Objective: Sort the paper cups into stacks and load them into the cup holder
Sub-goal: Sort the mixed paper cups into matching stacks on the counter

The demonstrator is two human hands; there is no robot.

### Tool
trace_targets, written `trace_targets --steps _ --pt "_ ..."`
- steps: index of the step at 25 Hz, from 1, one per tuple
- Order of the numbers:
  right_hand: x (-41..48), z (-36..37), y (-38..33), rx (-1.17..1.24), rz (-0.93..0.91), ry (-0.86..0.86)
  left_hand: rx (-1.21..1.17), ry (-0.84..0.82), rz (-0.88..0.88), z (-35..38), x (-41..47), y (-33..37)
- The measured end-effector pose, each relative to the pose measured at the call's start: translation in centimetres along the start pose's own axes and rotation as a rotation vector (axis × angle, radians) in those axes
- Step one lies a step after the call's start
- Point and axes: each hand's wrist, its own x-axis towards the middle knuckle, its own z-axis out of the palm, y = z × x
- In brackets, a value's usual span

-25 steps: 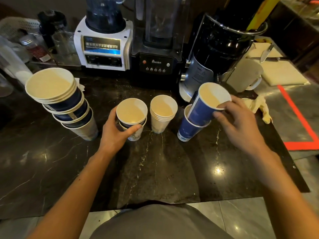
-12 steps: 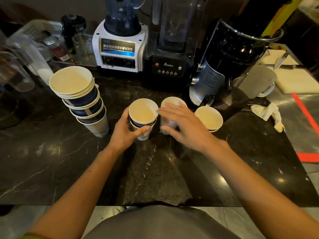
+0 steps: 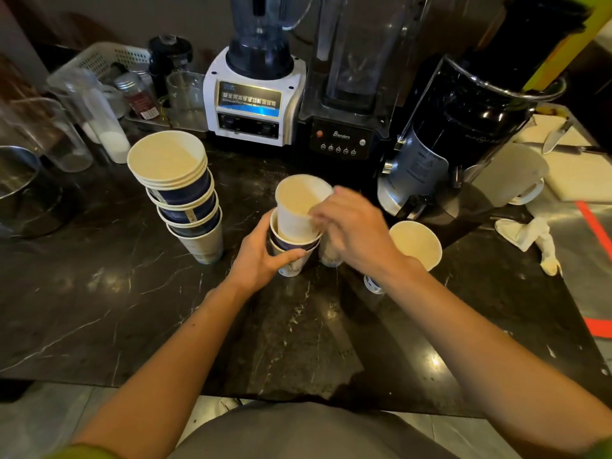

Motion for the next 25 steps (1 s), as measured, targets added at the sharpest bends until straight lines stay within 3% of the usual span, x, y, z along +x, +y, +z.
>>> trace_targets --steps 4,8,13,18,20,22,25 --pt "1.7 -6.5 1.5 0.019 0.028 0.461 0.017 -0.001 -0.008 0.1 0.1 0.0" --pt "-0.2 -10.1 3.7 -0.129 0.044 0.570 0.042 0.030 -0.018 0.3 0.0 0.0" --pt "-2.7 -5.6 4.8 -0.143 0.092 0.279 0.020 0.043 -0.038 0.4 -0.1 0.1" --pt "-4.1 -1.2 5.1 -0.063 0.260 -0.281 0.014 0.023 -0.045 0.5 -0.3 0.2" --pt "-4.2 -0.7 4.6 -0.041 0.257 -0.251 0.021 0.030 -0.069 0.8 -0.4 0.0" --pt "-3.4 -0.6 3.7 -0.029 0.134 -0.211 0.021 0.032 -0.098 0.9 -0.5 -0.2" --pt "-2.1 0.8 2.0 -0.054 0.011 -0.368 0.025 0.022 -0.104 1.0 -0.6 -0.3"
